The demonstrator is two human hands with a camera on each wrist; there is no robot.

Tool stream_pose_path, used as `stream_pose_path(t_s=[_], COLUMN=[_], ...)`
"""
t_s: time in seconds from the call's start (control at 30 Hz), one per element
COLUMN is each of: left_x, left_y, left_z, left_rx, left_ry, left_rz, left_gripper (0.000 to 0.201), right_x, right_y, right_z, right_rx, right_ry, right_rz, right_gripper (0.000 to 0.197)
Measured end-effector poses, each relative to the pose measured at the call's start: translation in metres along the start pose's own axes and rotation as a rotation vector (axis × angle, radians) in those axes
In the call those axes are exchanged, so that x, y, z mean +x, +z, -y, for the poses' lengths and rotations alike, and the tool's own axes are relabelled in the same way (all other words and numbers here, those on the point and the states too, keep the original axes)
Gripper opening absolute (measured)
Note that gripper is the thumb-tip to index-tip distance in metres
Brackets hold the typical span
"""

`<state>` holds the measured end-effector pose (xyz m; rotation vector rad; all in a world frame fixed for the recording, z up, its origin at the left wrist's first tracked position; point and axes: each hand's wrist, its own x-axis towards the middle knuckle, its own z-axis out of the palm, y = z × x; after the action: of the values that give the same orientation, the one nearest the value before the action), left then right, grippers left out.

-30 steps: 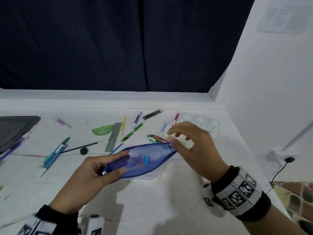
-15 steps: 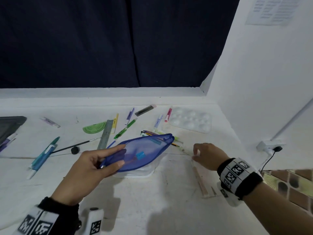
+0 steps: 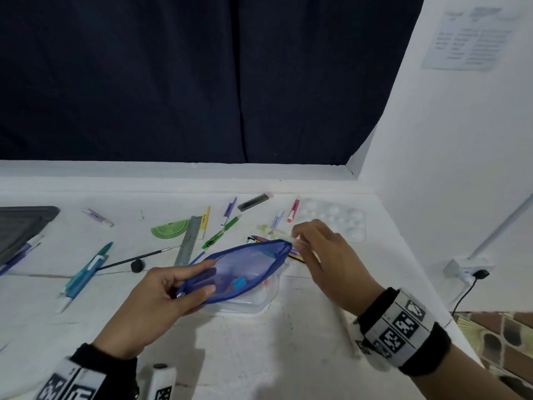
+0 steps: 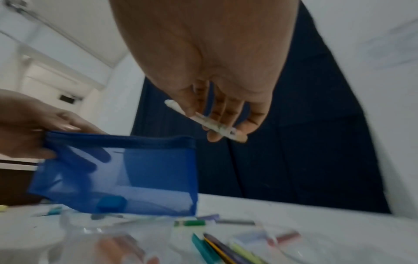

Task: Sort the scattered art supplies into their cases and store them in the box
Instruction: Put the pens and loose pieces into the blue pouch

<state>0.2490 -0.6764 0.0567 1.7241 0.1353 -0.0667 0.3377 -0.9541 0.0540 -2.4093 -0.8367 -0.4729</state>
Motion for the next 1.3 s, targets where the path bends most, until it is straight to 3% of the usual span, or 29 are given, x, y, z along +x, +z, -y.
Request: stream_pose_path(t_s=[0.13, 0.27, 0.33, 0.4, 0.5, 0.57, 0.63, 0.7, 0.73, 0.77, 0.83, 0.9, 1.07, 1.3], left_x=[0.002, 0.001, 0.003, 0.005, 0.011, 0.015, 0.019, 0.022, 0.024, 0.025, 0.027, 0.027, 0.025, 0.023], left_y=[0.000, 0.002, 0.001, -0.004, -0.013, -0.020, -0.026, -0.032, -0.033, -0.034, -0.034, -0.035, -0.040, -0.045], left_z=[-0.004, -0.006, -0.005, -0.004, -0.002, -0.001, 0.000, 0.004, 0.004, 0.006, 0.004, 0.003, 0.004, 0.007], left_rx=[-0.001, -0.082, -0.112, -0.125, -0.133, -0.159, -0.195, -0.186, -0.185, -0.181, -0.209, -0.201, -0.154, -0.126], left_ry=[0.006, -0.017, -0.032, -0.026, -0.013, 0.000, 0.030, 0.055, 0.058, 0.066, 0.057, 0.050, 0.031, 0.020], left_rz=[0.052, 0.074, 0.061, 0.037, -0.008, -0.043, -0.046, -0.039, -0.055, -0.070, -0.093, -0.114, -0.132, -0.147], left_gripper=[0.042, 0.039, 0.035, 0.032, 0.030, 0.028, 0.036, 0.073, 0.080, 0.076, 0.044, 0.033, 0.034, 0.035], right_x=[0.013, 0.019, 0.021, 0.026, 0.040, 0.048, 0.051, 0.049, 0.047, 0.044, 0.041, 0.041, 0.045, 0.050], right_y=[0.004, 0.019, 0.019, 0.012, 0.003, 0.005, 0.014, 0.026, 0.031, 0.036, 0.043, 0.049, 0.062, 0.073], right_z=[0.028, 0.044, 0.048, 0.047, 0.028, 0.003, -0.029, -0.058, -0.069, -0.076, -0.084, -0.083, -0.080, -0.079], right_rx=[-0.185, -0.038, 0.177, 0.338, 0.362, 0.301, 0.174, 0.021, -0.051, -0.115, -0.189, -0.219, -0.342, -0.458], right_ry=[-0.259, -0.357, -0.258, -0.169, -0.086, 0.020, 0.112, 0.184, 0.229, 0.266, 0.303, 0.283, 0.224, 0.243], right_rz=[0.048, 0.153, 0.163, 0.054, -0.169, -0.175, -0.073, 0.112, 0.233, 0.345, 0.477, 0.511, 0.612, 0.581], right_gripper=[0.025, 0.027, 0.022, 0.019, 0.015, 0.016, 0.017, 0.017, 0.018, 0.022, 0.031, 0.032, 0.027, 0.026])
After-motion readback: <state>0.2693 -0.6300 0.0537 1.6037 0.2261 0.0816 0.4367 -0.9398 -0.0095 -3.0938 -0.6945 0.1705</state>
